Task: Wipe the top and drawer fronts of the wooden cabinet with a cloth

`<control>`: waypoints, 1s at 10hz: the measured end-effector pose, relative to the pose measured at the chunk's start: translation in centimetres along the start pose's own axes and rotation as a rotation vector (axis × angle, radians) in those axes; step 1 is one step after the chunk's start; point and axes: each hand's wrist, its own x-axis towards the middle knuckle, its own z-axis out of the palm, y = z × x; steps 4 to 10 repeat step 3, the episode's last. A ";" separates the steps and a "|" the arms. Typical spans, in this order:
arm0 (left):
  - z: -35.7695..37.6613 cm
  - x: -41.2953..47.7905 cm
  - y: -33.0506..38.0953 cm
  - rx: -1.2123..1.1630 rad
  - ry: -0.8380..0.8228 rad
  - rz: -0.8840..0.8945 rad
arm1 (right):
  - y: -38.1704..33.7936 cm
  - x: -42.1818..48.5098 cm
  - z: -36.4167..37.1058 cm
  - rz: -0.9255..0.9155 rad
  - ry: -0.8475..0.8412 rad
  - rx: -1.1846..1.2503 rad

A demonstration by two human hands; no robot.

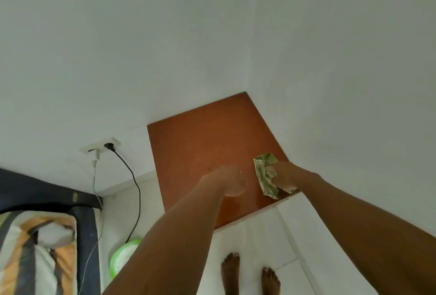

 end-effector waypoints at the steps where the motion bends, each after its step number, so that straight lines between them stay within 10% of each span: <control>1: -1.1 -1.2 0.5 0.039 0.019 -0.032 | -0.8 -1.6 -1.3 -0.009 -0.087 -0.012; 10: -5.7 -4.8 2.5 0.102 0.197 -0.086 | -4.0 -4.9 -9.5 -0.139 0.061 -0.085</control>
